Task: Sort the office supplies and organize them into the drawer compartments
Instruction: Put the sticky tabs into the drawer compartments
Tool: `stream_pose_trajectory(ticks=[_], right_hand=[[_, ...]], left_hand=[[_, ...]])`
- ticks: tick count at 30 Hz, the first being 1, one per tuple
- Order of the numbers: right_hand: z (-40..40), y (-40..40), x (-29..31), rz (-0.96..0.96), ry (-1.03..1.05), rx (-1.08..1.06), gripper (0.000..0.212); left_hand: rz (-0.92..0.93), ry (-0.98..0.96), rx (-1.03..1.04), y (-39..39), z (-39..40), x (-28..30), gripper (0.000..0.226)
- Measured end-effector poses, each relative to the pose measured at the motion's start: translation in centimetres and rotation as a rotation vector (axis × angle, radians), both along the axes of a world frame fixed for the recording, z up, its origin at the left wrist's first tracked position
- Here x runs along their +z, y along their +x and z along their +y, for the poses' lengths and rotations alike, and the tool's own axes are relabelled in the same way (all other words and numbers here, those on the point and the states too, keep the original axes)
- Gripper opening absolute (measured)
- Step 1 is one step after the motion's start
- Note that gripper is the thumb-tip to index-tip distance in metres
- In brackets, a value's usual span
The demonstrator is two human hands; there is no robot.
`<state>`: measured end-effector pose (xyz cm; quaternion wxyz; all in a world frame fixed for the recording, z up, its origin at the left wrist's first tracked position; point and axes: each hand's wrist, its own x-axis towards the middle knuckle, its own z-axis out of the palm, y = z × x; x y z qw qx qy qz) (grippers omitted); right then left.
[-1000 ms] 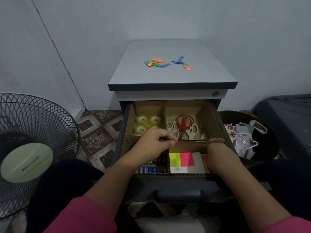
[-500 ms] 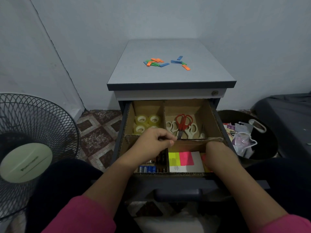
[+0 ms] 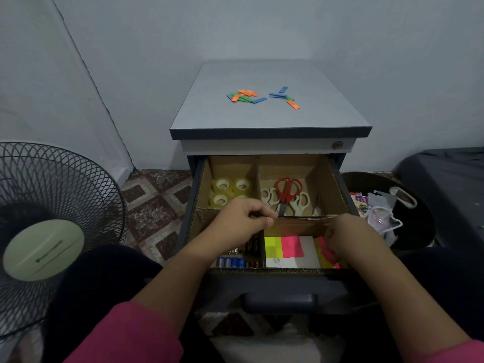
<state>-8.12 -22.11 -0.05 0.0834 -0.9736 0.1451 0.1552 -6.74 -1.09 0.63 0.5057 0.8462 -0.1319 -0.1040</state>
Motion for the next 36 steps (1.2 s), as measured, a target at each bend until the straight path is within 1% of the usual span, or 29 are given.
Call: stream_pose_trajectory(ticks=[4, 6, 7, 11, 14, 17, 19, 23, 27, 34, 36], right_hand=[[0.1, 0.0, 0.5, 0.050, 0.070, -0.044, 0.011], [-0.1, 0.0, 0.5, 0.007, 0.120, -0.039, 0.020], [-0.1, 0.0, 0.5, 0.000, 0.140, -0.047, 0.021], [0.0, -0.1, 1.3, 0.095, 0.193, -0.088, 0.018], [-0.2, -0.2, 1.8, 0.079, 0.314, -0.077, 0.021], [0.5, -0.5, 1.6, 0.040, 0.461, -0.093, 0.013], [1.3, -0.4, 0.8, 0.024, 0.498, -0.062, 0.013], [3.2, 0.4, -0.6, 0.024, 0.416, 0.008, 0.015], [4.0, 0.8, -1.3, -0.047, 0.289, 0.062, 0.009], [3.7, 0.6, -1.8, -0.127, 0.194, 0.132, 0.013], [3.3, 0.3, -1.6, -0.145, 0.152, 0.174, 0.017]], left_hand=[[0.000, 0.015, -0.004, 0.0, 0.0, 0.1, 0.013], [-0.001, 0.017, -0.007, 0.0, 0.1, 0.2, 0.013], [-0.002, 0.018, -0.009, 0.0, 0.1, 0.2, 0.013], [-0.002, 0.015, -0.004, 0.0, 0.1, 0.2, 0.013], [-0.002, 0.009, 0.000, -0.1, 0.1, 0.1, 0.014], [-0.003, 0.011, -0.004, -0.1, 0.1, 0.1, 0.014], [-0.003, 0.008, -0.005, 0.0, 0.0, 0.1, 0.013], [-0.004, 0.012, 0.002, 0.0, 0.0, 0.0, 0.013], [-0.019, 0.017, -0.001, 0.0, 0.0, -0.1, 0.014], [-0.020, 0.014, -0.006, 0.0, 0.0, 0.0, 0.014], [-0.024, 0.009, -0.026, -0.1, 0.0, 0.1, 0.017]])
